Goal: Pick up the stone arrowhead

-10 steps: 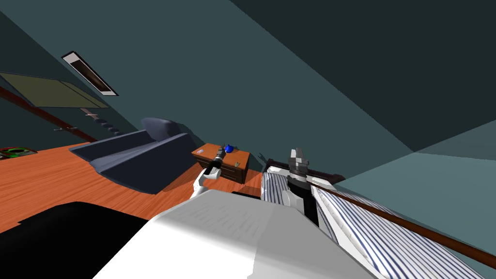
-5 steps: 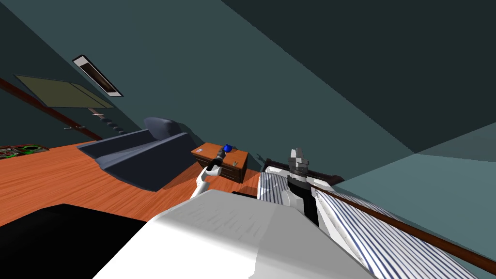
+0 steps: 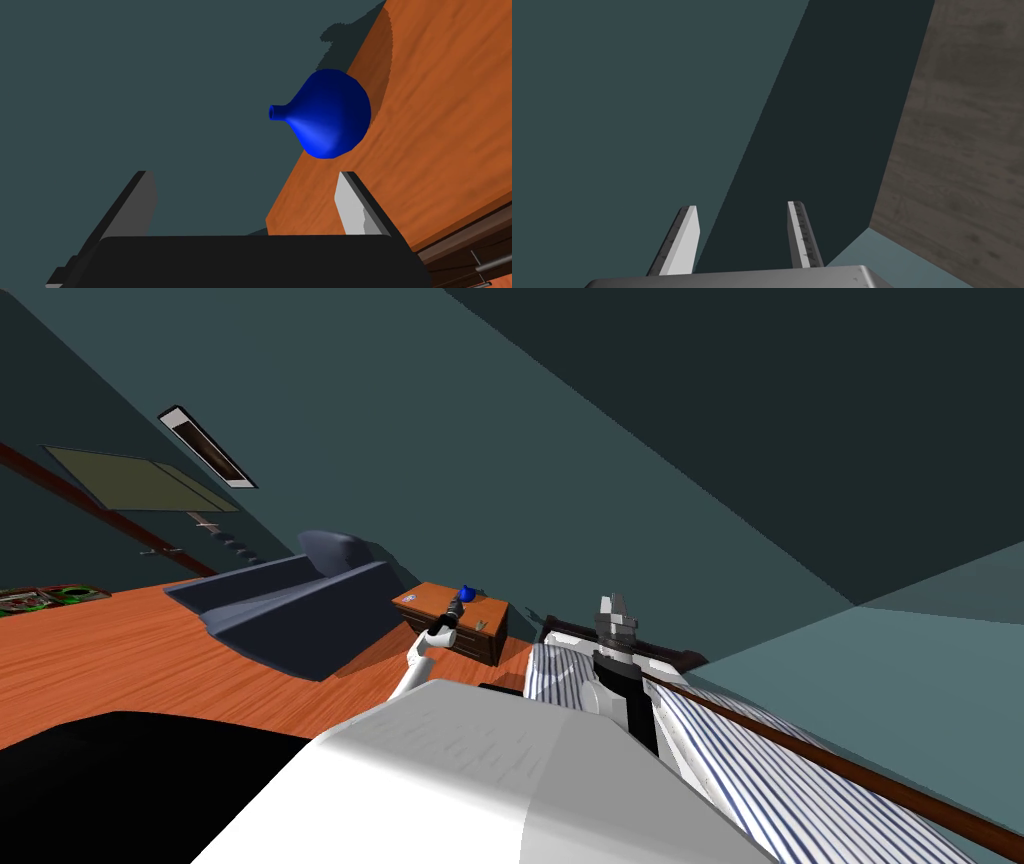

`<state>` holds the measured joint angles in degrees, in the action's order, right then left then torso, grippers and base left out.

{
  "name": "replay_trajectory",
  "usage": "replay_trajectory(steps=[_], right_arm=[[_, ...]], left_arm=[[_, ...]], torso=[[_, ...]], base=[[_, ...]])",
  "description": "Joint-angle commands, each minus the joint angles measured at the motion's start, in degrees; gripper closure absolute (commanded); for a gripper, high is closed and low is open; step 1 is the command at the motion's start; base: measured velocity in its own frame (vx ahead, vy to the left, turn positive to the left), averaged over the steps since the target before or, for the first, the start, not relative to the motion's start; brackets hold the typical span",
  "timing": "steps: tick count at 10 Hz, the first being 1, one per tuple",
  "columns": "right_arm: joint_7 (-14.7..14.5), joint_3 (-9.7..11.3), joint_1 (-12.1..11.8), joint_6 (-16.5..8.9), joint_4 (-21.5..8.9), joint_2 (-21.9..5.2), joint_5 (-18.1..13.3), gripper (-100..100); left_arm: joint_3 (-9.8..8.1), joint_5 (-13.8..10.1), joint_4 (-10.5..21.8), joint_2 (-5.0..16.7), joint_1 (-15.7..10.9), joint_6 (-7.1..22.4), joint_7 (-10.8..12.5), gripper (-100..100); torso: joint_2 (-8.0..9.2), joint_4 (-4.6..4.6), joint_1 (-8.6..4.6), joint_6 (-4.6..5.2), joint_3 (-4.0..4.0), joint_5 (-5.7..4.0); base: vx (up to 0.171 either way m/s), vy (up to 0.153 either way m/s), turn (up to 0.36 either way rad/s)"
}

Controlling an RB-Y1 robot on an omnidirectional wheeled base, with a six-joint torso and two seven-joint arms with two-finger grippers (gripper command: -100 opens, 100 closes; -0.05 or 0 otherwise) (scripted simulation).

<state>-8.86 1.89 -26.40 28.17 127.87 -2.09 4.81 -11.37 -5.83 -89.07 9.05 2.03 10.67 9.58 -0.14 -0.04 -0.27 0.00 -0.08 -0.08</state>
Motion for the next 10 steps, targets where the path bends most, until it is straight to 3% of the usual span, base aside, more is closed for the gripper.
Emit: replay_trajectory(steps=[1, 2, 3, 4, 5, 6, 7, 8, 9, 10], right_arm=[[0.0, 0.0, 0.0, 0.0, 0.0, 0.0, 0.0, 0], [0.0, 0.0, 0.0, 0.0, 0.0, 0.0, 0.0, 0], [0.0, 0.0, 0.0, 0.0, 0.0, 0.0, 0.0, 0], [0.0, 0.0, 0.0, 0.0, 0.0, 0.0, 0.0, 0], [0.0, 0.0, 0.0, 0.0, 0.0, 0.0, 0.0, 0], [0.0, 0.0, 0.0, 0.0, 0.0, 0.0, 0.0, 0], [0.0, 0.0, 0.0, 0.0, 0.0, 0.0, 0.0, 0], [0.0, 0.0, 0.0, 0.0, 0.0, 0.0, 0.0, 0], [0.0, 0.0, 0.0, 0.0, 0.0, 0.0, 0.0, 0], [0.0, 0.0, 0.0, 0.0, 0.0, 0.0, 0.0, 0]], left_arm=[[-0.23, 0.1, 1.6, -0.1, -0.6, 0.2, 0.2, -100], [-1.65, 0.3, 4.1, 0.2, -2.5, 2.5, 2.2, -100], [-1.65, 0.3, 5.0, 0.2, -2.5, 2.5, 2.2, -100], [-3.12, 0.5, 7.2, 0.5, -4.3, 4.8, 4.2, -100], [-3.12, 0.5, 8.5, 0.5, -4.3, 4.9, 4.2, -100], [-4.65, 0.7, 10.9, 0.9, -6.1, 7.1, 6.4, -100], [-4.65, 0.7, 12.0, 0.9, -6.1, 7.2, 6.4, -100], [-6.22, 1.0, 13.9, 1.3, -7.9, 9.5, 8.6, -100], [-6.22, 1.0, 15.5, 1.3, -7.9, 9.5, 8.6, -100], [-7.83, 1.3, 18.0, 1.8, -9.6, 11.5, 10.9, -100]], torso=[[0.0, 0.0, 0.0, 0.0, 0.0, 0.0], [0.05, 0.02, 0.14, 0.0, 0.03, 0.02], [0.05, 0.02, 0.07, 0.0, 0.03, 0.02], [0.04, 0.01, 0.05, 0.0, 0.03, 0.01], [0.01, 0.01, 0.02, 0.0, 0.01, 0.0], [-0.03, 0.0, 0.03, 0.0, -0.01, 0.01], [-0.08, -0.01, -0.02, 0.01, -0.04, -0.01], [-0.01, 0.0, 0.15, 0.0, 0.0, 0.03], [0.01, 0.01, 0.17, 0.01, 0.01, 0.03], [0.05, 0.01, 0.23, -0.01, 0.03, 0.05]], base=[[0.003, -0.033, 0.003], [0.006, -0.06, 0.003], [0.011, -0.068, 0.008], [0.017, -0.075, 0.003], [0.03, -0.071, 0.002], [0.045, -0.086, -0.005], [0.016, -0.024, -0.089], [0.011, -0.028, -0.099], [0.006, -0.016, -0.057], [0.004, -0.009, -0.034]])
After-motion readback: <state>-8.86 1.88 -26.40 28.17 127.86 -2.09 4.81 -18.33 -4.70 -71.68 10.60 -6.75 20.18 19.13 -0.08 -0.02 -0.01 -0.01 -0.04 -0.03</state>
